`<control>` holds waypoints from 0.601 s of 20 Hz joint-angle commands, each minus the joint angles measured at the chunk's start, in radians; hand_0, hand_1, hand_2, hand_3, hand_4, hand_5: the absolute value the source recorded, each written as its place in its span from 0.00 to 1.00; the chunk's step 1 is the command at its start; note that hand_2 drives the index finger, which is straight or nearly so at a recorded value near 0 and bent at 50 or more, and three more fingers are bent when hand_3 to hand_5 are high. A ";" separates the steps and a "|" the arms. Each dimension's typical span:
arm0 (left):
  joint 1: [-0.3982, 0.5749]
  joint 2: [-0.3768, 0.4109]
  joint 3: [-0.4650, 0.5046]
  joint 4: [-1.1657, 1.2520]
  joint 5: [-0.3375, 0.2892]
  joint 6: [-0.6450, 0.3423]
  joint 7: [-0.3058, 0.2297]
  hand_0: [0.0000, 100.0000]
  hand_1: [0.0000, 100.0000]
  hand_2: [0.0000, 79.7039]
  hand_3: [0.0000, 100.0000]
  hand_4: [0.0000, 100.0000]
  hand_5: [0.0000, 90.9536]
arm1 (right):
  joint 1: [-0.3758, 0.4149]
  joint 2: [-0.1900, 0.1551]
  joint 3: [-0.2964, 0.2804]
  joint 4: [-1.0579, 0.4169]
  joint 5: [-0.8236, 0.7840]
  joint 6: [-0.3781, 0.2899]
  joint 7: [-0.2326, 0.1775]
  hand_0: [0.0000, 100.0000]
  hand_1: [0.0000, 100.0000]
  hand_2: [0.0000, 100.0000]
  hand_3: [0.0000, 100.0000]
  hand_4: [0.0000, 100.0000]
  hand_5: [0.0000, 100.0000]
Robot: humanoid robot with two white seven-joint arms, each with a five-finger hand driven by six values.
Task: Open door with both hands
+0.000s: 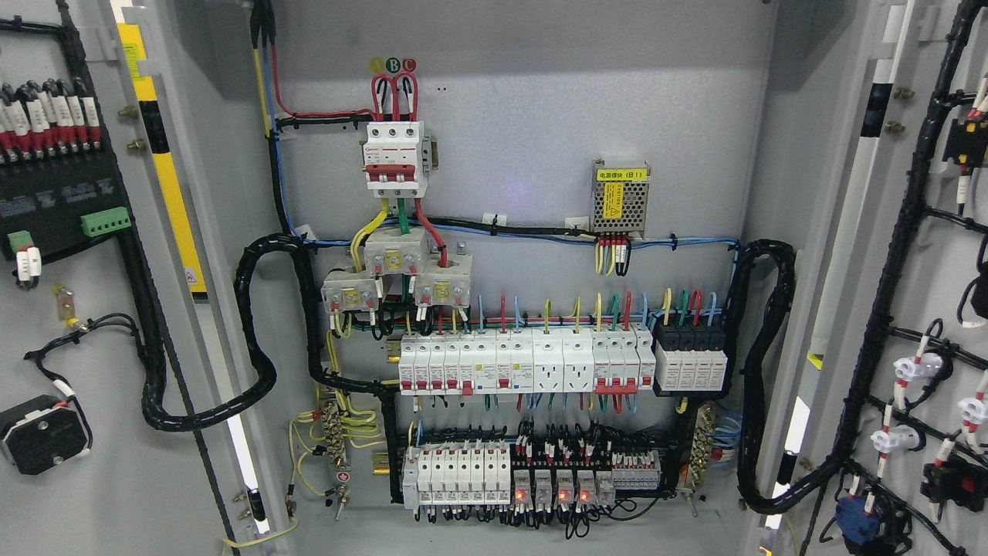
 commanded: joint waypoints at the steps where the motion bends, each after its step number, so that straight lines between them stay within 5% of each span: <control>1: -0.003 -0.008 -0.086 0.106 -0.001 0.001 0.001 0.32 0.19 0.00 0.00 0.00 0.00 | -0.027 0.036 0.003 0.105 0.037 0.018 -0.004 0.21 0.11 0.00 0.00 0.00 0.00; 12: -0.026 -0.005 -0.078 0.112 0.005 0.015 0.027 0.33 0.20 0.00 0.00 0.00 0.00 | -0.041 0.024 -0.006 0.126 0.035 0.019 -0.005 0.21 0.11 0.00 0.00 0.00 0.00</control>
